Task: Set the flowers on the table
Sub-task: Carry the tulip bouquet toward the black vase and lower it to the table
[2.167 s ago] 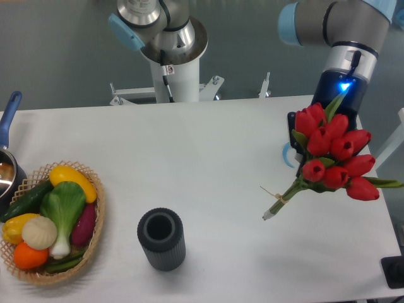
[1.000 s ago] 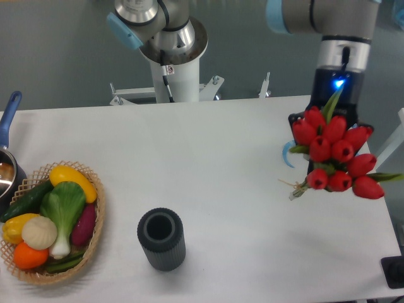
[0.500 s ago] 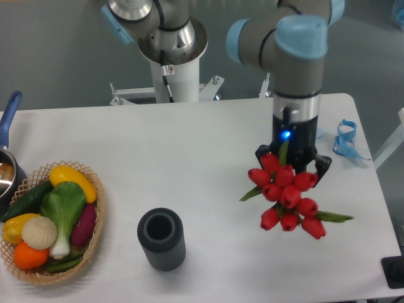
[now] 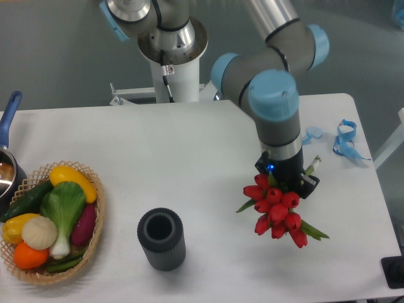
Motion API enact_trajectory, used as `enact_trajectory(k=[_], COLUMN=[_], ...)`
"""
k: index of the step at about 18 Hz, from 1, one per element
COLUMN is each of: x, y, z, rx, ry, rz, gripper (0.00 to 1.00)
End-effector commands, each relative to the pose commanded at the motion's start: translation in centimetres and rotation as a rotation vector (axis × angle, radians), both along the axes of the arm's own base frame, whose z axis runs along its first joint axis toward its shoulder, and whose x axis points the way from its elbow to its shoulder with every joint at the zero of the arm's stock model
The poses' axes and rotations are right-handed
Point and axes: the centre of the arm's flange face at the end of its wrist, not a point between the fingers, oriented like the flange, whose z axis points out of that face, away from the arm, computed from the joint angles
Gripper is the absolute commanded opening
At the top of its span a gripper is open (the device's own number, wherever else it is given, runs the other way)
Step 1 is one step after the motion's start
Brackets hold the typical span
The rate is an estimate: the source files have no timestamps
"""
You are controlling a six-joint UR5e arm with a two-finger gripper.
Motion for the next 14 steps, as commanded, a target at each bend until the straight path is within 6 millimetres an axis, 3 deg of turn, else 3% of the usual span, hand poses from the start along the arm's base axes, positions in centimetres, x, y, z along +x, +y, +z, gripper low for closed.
enact_trajectory(k=[6, 11, 12, 14], x=[-0.3, 0.1, 0.2, 0.2], y=[1.4, 2.6, 2.6, 2.7], z=[-5.7, -7.5, -7.4, -7.2], rx=[-0.068, -0.091, -0.086, -0.081], ry=[-0.039, -0.048, -0.050, -0.048], rz=[-0.012, -0.028, -0.029, -0.030], gripper=[0.37, 0.39, 0.41, 0.59])
